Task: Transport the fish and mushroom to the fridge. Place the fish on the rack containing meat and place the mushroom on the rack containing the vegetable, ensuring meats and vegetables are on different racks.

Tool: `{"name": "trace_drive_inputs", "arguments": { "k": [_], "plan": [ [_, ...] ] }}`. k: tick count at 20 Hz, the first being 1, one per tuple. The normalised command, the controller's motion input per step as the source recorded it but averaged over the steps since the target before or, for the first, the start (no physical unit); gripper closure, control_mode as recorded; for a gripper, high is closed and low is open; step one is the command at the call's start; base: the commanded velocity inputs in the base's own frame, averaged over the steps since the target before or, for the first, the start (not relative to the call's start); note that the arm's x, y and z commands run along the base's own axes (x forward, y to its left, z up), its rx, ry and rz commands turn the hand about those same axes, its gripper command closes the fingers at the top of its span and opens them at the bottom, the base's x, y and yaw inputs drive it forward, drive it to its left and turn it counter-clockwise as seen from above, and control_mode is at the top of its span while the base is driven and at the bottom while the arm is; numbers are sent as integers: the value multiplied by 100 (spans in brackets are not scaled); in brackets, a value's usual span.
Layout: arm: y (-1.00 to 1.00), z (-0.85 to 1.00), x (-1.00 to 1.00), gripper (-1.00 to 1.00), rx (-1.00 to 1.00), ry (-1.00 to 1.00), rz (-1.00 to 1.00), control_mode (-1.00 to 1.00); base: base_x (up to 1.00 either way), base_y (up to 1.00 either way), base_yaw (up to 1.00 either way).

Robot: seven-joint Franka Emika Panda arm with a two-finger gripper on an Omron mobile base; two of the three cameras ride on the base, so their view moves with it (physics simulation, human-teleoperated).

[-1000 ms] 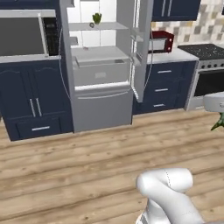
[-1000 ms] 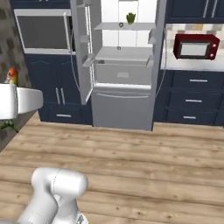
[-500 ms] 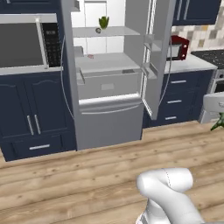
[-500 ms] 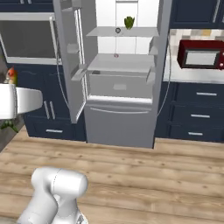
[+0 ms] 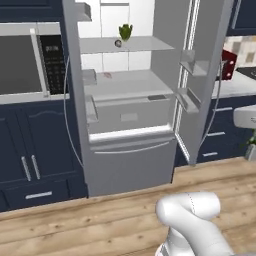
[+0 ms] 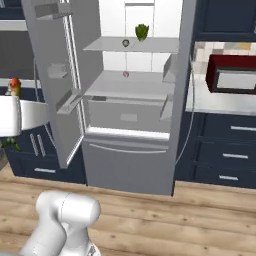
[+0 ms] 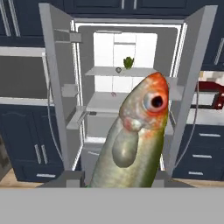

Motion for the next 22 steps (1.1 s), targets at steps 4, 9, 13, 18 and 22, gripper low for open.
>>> {"name": "trace_drive_inputs", "arguments": {
  "k": [4, 9, 13, 18, 22],
  "plan": [
    [0, 0, 0, 100, 0, 0, 0, 100, 100, -4, 2],
    [0, 0, 0, 100, 0, 0, 0, 100, 100, 13, 0],
    [0, 0, 0, 100, 0, 0, 0, 100, 100, -8, 3],
    [0, 0, 0, 100, 0, 0, 0, 100, 100, 0, 1],
    [0, 0, 0, 100, 0, 0, 0, 100, 100, 0, 0]
  ]
}}
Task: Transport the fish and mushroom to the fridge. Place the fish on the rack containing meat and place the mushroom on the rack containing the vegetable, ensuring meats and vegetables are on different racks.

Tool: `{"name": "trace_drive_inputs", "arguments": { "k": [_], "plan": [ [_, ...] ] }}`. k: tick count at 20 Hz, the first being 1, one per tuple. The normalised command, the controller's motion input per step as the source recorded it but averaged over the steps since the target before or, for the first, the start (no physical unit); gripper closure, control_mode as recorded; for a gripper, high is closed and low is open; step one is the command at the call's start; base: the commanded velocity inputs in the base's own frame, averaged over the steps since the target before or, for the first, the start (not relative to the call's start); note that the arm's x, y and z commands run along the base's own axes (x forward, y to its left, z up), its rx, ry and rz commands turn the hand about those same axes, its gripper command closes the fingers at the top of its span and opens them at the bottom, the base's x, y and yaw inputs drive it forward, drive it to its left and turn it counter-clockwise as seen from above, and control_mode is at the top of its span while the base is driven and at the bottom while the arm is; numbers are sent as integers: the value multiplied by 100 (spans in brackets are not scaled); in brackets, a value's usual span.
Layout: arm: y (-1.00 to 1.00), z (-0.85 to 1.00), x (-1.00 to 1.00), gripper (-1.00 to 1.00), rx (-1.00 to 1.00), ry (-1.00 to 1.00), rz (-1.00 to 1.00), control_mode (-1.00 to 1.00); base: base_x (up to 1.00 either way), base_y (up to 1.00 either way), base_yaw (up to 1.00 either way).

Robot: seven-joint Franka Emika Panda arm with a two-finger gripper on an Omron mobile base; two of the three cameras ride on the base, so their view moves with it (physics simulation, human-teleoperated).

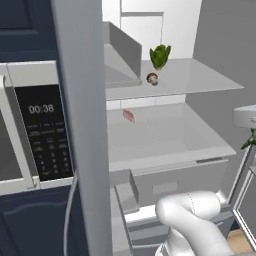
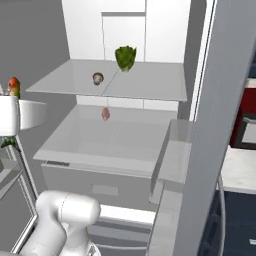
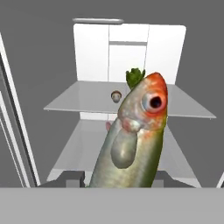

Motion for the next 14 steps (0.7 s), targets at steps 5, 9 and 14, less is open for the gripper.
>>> {"name": "trace_drive_inputs", "arguments": {
  "k": [5, 9, 14],
  "plan": [
    [0, 0, 0, 100, 0, 0, 0, 100, 100, 0, 0],
    [0, 0, 0, 100, 0, 0, 0, 100, 100, 0, 2],
    [0, 0, 0, 100, 0, 0, 0, 100, 67, 0, 13]
  ]
}}
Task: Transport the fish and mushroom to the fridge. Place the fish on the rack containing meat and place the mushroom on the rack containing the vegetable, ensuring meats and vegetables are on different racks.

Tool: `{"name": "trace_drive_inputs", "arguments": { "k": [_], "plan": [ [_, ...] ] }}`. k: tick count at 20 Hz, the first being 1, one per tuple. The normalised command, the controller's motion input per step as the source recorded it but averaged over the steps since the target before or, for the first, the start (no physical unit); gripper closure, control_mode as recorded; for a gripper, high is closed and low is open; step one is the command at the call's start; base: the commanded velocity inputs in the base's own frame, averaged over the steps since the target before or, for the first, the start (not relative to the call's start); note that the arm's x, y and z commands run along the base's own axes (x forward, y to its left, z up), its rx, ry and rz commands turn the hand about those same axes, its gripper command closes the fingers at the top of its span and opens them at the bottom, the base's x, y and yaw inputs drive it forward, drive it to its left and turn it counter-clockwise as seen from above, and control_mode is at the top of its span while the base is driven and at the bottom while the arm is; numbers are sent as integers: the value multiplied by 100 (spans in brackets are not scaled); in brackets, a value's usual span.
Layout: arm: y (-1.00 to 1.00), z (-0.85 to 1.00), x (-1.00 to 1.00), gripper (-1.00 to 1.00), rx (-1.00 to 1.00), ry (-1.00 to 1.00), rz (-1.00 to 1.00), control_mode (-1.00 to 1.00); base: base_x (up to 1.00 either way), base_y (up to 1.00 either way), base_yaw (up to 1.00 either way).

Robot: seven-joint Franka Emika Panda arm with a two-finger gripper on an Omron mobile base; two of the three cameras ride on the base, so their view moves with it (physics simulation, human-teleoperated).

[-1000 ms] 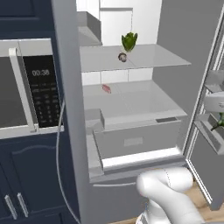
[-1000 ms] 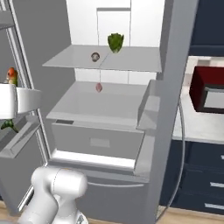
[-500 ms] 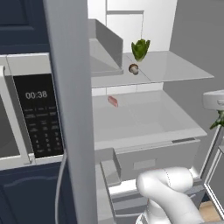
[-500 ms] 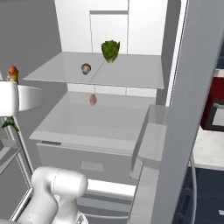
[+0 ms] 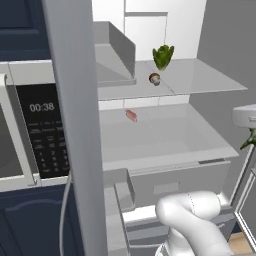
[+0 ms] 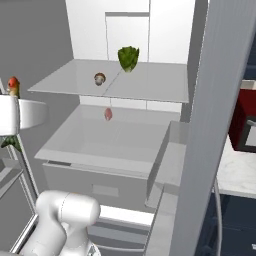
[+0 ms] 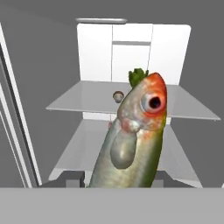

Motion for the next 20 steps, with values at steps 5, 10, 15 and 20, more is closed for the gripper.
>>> {"name": "trace_drive_inputs", "arguments": {
  "k": [5, 10, 15, 20],
  "plan": [
    [0, -31, 26, 100, -1, -2, 6, -100, 15, 0, 2],
    [-2, -72, 60, 100, -4, 2, 10, -100, 0, 0, 0],
    [0, -84, 61, 100, -5, 7, 6, -100, 0, 0, 0],
    [0, -71, 73, 100, -3, 8, 0, -100, 0, 0, 0]
  ]
}}
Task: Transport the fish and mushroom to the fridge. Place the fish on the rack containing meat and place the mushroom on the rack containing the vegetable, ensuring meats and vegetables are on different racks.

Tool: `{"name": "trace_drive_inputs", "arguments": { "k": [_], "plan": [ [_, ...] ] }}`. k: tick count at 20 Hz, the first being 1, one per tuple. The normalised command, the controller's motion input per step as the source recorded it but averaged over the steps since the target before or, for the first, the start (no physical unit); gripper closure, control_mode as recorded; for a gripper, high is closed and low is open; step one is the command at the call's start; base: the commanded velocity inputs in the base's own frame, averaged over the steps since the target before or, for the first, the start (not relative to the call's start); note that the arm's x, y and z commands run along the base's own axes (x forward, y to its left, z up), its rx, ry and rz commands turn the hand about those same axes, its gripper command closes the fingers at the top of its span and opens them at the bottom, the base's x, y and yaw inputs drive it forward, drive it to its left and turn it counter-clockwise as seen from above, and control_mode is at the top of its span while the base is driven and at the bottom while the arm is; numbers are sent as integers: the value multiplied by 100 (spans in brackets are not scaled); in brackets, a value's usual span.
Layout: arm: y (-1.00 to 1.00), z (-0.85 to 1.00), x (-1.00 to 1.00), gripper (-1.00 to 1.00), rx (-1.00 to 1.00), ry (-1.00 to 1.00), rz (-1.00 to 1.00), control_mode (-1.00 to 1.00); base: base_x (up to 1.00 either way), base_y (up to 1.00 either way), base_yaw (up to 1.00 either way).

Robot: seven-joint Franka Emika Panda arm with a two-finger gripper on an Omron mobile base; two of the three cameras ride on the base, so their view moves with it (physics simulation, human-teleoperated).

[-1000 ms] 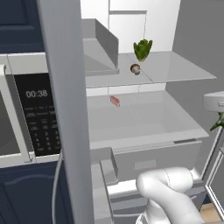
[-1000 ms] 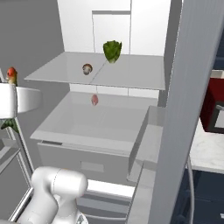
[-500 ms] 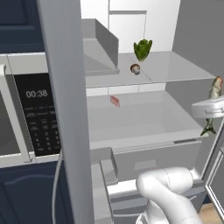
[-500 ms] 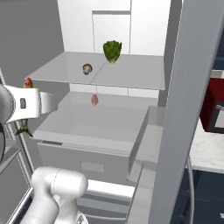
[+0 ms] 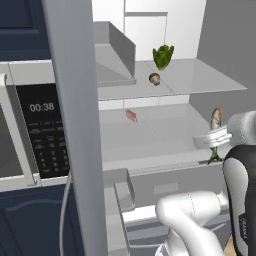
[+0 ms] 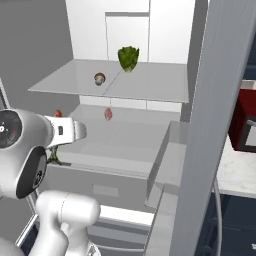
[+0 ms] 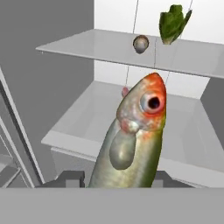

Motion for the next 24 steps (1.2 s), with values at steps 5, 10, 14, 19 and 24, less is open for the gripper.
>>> {"name": "trace_drive_inputs", "arguments": {
  "k": [5, 10, 14, 19, 24],
  "plan": [
    [0, -28, 78, 100, 0, 4, 0, -100, 0, 0, 0],
    [0, -32, 69, 100, 0, 8, 0, -100, 0, 0, 0],
    [0, -48, 55, 100, 0, 11, 0, -100, 0, 0, 0],
    [-9, -49, 73, 100, 0, 9, 1, -100, 0, 0, 0],
    [-30, -36, 41, 100, 0, 2, 3, -100, 0, 0, 0]
  ]
}}
